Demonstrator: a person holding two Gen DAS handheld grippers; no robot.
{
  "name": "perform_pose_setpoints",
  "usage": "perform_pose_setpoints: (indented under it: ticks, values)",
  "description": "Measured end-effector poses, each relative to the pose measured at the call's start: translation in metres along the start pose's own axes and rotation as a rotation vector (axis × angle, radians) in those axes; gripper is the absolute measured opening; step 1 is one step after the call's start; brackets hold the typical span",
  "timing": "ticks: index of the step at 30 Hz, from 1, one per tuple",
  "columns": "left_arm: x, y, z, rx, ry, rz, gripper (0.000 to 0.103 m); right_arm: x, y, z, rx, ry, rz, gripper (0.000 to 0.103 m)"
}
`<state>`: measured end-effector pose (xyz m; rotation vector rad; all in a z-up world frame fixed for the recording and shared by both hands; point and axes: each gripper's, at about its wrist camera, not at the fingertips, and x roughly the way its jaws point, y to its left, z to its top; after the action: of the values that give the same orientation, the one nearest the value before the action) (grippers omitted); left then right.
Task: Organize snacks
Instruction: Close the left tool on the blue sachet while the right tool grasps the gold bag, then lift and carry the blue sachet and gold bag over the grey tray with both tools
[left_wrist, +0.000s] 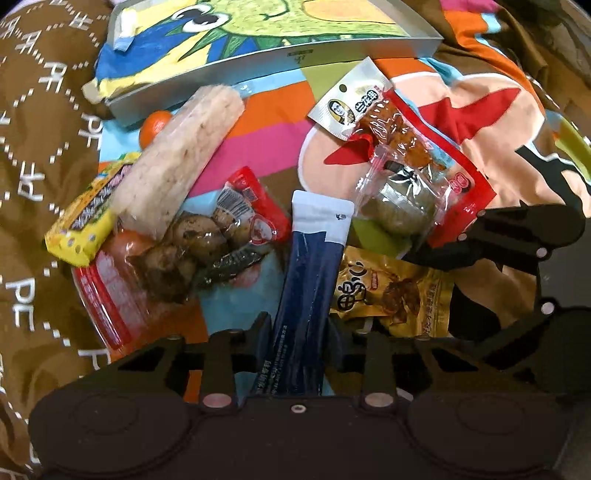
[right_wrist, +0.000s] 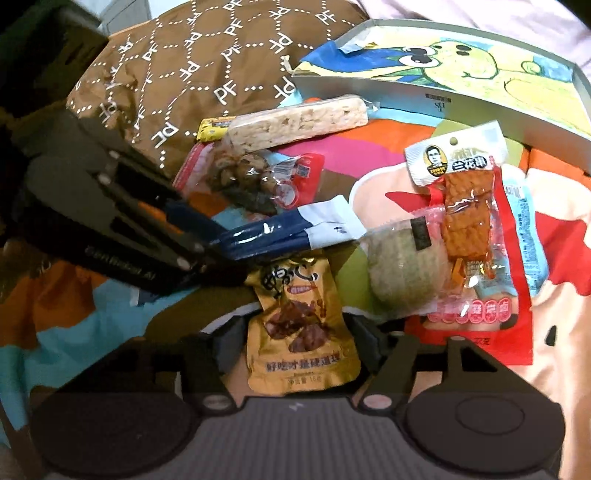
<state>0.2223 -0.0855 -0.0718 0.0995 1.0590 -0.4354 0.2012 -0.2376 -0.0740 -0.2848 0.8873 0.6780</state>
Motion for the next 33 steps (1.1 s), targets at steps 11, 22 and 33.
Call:
perform_pose_setpoints:
  ticks: [11,22,33]
  values:
    - [-0.012,-0.019,-0.009,-0.007,0.05,0.04,0.027,-0.004,0.027,-0.004,-0.114,-0.03,-0.119,0.046]
    - [-0.036,-0.028,-0.028,0.016,0.071,0.155,0.02,-0.008,0.078,-0.025,-0.435,-0.075,-0.398,0.045]
    - [-0.053,-0.042,-0.039,0.085,-0.023,0.278,0.019,-0.015,0.093,-0.03,-0.561,-0.183,-0.567,0.045]
